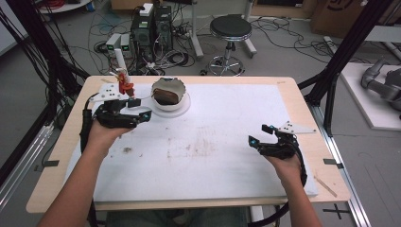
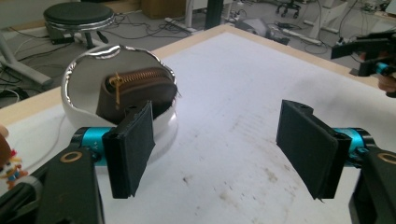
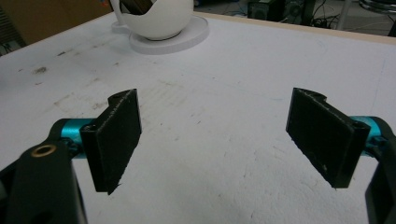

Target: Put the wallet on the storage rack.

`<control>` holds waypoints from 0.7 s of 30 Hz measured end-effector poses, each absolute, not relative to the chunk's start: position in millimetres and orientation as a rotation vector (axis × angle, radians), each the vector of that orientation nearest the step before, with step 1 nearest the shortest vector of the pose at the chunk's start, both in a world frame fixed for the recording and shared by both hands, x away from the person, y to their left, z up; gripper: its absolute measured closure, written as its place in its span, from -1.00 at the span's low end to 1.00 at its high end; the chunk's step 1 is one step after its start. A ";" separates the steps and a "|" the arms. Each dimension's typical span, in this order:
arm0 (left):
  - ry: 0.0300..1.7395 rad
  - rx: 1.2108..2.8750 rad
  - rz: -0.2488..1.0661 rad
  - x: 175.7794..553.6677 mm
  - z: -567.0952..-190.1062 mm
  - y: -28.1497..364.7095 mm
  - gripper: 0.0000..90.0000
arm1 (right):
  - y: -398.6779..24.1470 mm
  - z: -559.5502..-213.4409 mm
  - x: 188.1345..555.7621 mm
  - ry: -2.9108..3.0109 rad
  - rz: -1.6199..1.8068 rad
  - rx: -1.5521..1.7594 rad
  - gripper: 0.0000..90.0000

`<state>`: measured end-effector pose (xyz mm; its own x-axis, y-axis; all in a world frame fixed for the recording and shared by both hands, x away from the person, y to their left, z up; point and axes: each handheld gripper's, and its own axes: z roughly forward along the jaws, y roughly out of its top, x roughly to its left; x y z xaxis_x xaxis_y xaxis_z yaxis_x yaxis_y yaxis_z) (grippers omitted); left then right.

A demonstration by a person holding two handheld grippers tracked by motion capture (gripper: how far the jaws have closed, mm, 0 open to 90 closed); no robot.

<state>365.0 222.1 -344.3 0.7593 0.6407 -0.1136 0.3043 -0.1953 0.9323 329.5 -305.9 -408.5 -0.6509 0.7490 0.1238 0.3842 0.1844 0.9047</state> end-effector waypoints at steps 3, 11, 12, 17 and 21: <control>0.713 1.793 0.352 356.0 -349.9 224.9 -0.41 | -305.6 -408.4 329.0 2.124 1.454 1.074 -0.59; 0.720 1.810 0.334 337.4 -369.3 230.5 -0.44 | -304.0 -408.7 328.4 2.128 1.452 1.064 -0.59; 0.720 1.810 0.326 335.1 -371.6 230.4 -0.45 | -303.9 -408.9 328.4 2.128 1.450 1.064 -0.59; 0.695 1.801 0.318 325.0 -379.5 230.3 -0.47 | -303.4 -410.0 328.5 2.135 1.446 1.064 -0.59; 0.696 1.797 0.300 320.1 -386.1 230.4 -0.49 | -303.6 -411.0 328.8 2.139 1.444 1.067 -0.59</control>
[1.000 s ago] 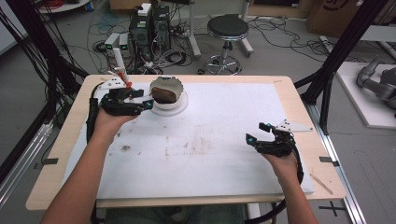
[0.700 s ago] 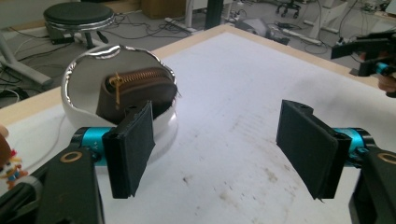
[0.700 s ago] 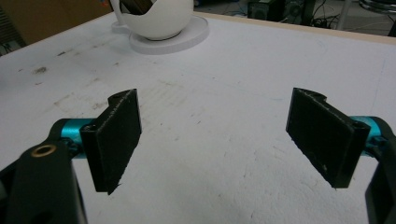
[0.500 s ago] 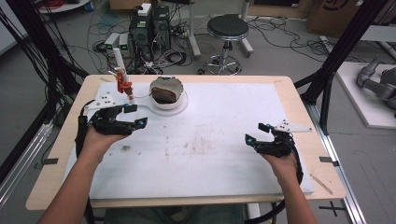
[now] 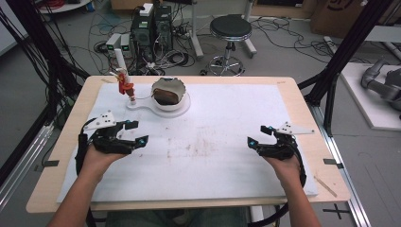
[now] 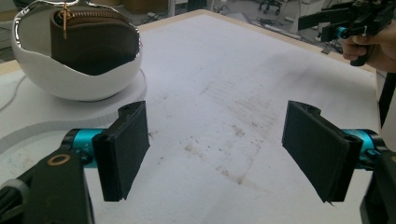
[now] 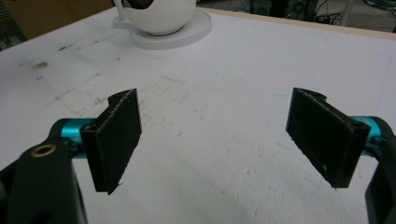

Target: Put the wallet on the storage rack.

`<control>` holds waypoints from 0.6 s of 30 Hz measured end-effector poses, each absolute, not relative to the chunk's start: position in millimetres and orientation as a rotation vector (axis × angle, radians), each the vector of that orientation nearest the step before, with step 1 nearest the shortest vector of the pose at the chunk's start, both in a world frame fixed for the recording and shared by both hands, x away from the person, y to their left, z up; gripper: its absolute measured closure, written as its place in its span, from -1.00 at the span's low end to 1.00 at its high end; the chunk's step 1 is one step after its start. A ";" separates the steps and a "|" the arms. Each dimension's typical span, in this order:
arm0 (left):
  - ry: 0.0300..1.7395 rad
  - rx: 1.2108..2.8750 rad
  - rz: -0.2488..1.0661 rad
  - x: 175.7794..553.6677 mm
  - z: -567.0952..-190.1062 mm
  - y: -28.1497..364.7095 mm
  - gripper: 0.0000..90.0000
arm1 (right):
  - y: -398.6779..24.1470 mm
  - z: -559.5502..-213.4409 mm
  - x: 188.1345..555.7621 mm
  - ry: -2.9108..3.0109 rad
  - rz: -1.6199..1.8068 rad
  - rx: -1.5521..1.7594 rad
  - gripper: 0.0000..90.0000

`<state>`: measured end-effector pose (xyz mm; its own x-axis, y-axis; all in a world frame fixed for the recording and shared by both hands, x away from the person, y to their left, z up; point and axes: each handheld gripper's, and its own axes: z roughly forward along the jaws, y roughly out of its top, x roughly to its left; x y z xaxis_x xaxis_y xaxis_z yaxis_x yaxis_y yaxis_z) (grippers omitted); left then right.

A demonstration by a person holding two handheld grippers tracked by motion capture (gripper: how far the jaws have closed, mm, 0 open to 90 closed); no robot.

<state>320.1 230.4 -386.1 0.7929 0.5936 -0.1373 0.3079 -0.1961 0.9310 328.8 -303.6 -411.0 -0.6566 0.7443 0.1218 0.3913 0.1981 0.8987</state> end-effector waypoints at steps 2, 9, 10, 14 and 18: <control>0.699 1.796 0.307 318.1 -389.7 230.4 -0.49 | -303.3 -411.6 329.0 2.141 1.444 1.066 -0.59; 0.713 1.801 0.314 315.5 -400.5 232.4 -0.52 | -302.6 -413.0 328.8 2.146 1.443 1.063 -0.59; 0.727 1.797 0.310 315.3 -402.7 233.0 -0.52 | -302.7 -413.5 328.6 2.147 1.443 1.069 -0.59; 0.761 1.788 0.305 314.3 -411.5 236.9 -0.52 | -302.0 -414.6 328.3 2.142 1.451 1.071 -0.59; 0.777 1.799 0.312 314.8 -415.8 238.9 -0.53 | -300.6 -415.1 328.2 2.152 1.446 1.071 -0.59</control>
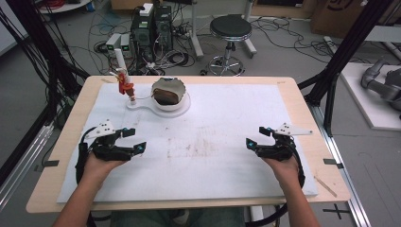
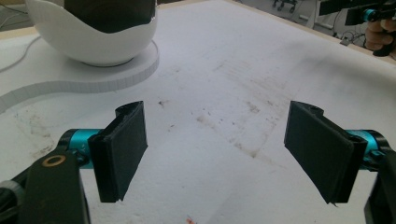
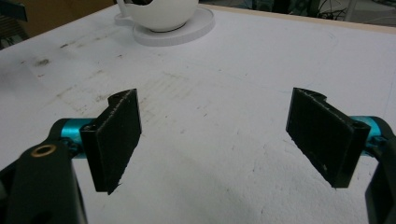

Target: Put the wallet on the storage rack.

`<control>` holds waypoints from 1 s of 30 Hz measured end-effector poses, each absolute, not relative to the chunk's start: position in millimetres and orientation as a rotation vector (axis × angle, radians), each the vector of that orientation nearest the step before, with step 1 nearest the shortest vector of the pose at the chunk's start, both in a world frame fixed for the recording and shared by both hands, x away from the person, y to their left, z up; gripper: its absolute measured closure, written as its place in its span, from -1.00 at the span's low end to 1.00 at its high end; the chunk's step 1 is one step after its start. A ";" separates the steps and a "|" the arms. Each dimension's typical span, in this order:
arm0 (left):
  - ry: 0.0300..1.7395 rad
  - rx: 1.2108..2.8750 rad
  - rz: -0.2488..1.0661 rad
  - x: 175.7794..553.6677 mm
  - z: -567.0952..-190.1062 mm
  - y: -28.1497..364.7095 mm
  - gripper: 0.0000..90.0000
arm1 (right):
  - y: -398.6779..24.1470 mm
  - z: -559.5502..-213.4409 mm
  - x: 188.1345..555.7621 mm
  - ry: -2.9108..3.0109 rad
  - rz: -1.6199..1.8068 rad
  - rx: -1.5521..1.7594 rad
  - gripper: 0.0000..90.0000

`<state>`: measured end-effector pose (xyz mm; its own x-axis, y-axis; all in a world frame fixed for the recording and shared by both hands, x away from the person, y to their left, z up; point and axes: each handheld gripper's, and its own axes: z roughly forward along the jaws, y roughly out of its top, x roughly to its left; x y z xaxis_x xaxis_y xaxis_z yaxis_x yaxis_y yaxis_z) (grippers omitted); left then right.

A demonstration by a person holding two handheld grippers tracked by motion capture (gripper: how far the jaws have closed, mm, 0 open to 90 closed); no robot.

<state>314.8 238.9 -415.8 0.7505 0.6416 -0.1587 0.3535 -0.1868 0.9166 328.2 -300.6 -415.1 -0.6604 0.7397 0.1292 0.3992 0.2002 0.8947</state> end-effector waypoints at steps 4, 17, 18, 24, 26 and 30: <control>0.788 1.808 0.296 315.4 -418.5 237.3 -0.53 | -301.3 -415.3 328.7 2.147 1.443 1.070 -0.59; 0.775 1.803 0.293 312.2 -418.5 237.4 -0.53 | -299.7 -417.0 330.2 2.167 1.417 1.068 -0.59; 0.776 1.802 0.294 312.0 -418.2 237.4 -0.53 | -299.6 -417.1 330.3 2.166 1.416 1.068 -0.59; 0.779 1.810 0.296 312.7 -418.9 237.3 -0.53 | -299.3 -417.4 330.1 2.173 1.416 1.071 -0.59; 0.779 1.809 0.297 312.8 -418.9 237.3 -0.53 | -299.9 -417.4 330.3 2.172 1.418 1.066 -0.59; 0.785 1.804 0.298 313.3 -419.0 238.1 -0.53 | -300.2 -417.3 330.3 2.170 1.419 1.068 -0.59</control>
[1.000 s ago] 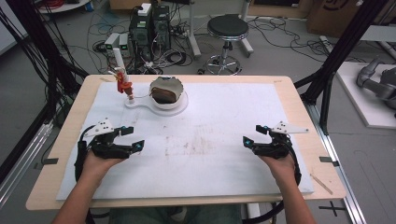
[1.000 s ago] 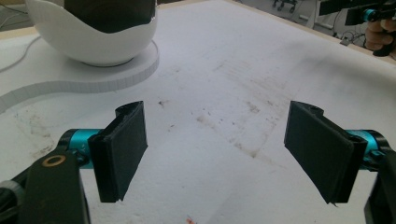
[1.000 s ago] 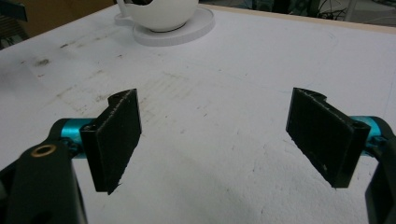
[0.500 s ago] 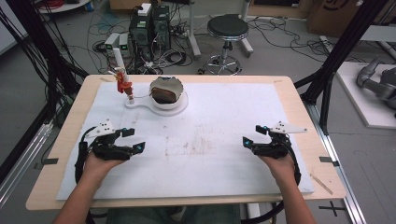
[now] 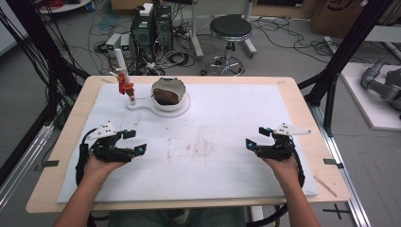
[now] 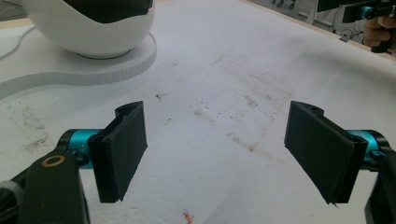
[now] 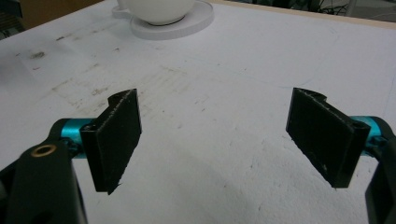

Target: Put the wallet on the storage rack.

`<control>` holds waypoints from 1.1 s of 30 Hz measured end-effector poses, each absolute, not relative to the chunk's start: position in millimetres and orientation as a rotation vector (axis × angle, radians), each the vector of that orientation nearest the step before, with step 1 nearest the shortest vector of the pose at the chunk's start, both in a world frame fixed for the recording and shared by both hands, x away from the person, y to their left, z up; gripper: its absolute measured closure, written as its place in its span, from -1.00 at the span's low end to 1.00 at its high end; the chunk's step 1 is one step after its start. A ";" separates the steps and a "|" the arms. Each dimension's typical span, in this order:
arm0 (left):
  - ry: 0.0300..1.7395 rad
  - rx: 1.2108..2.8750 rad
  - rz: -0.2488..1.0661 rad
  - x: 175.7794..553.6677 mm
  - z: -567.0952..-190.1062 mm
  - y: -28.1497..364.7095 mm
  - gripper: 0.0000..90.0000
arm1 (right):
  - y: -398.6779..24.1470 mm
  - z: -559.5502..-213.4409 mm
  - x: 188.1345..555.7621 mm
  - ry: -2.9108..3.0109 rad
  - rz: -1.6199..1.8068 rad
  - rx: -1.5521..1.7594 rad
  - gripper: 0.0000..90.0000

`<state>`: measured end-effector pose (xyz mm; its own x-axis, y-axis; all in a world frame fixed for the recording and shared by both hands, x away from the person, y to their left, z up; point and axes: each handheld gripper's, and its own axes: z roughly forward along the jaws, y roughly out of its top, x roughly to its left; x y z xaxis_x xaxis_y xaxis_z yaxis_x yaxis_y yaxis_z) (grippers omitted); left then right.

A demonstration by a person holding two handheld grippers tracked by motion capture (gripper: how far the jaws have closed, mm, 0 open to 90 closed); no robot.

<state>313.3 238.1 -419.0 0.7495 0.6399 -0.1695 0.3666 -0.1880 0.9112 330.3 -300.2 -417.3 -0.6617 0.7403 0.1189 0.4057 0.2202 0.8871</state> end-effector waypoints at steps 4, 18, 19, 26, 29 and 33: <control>0.794 1.793 0.299 313.8 -418.9 239.8 -0.53 | -299.9 -417.4 330.4 2.172 1.419 1.064 -0.59; 0.806 1.789 0.308 315.2 -419.3 241.6 -0.53 | -302.0 -420.4 330.4 2.181 1.421 1.074 -0.59; 0.803 1.791 0.307 315.2 -419.4 241.2 -0.53 | -301.1 -420.7 330.4 2.186 1.422 1.070 -0.59; 0.802 1.794 0.298 315.1 -419.9 240.3 -0.53 | -298.9 -420.7 329.9 2.196 1.408 1.070 -0.59; 0.805 1.797 0.302 315.5 -420.5 239.6 -0.53 | -300.0 -420.9 329.9 2.192 1.408 1.061 -0.59; 0.806 1.791 0.302 314.7 -419.6 241.2 -0.53 | -300.3 -420.9 330.4 2.193 1.412 1.059 -0.59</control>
<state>314.7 241.2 -419.6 0.7364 0.6526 -0.1785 0.3746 -0.1735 0.9108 330.4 -300.3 -420.9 -0.6714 0.7317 0.1176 0.4097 0.2342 0.8816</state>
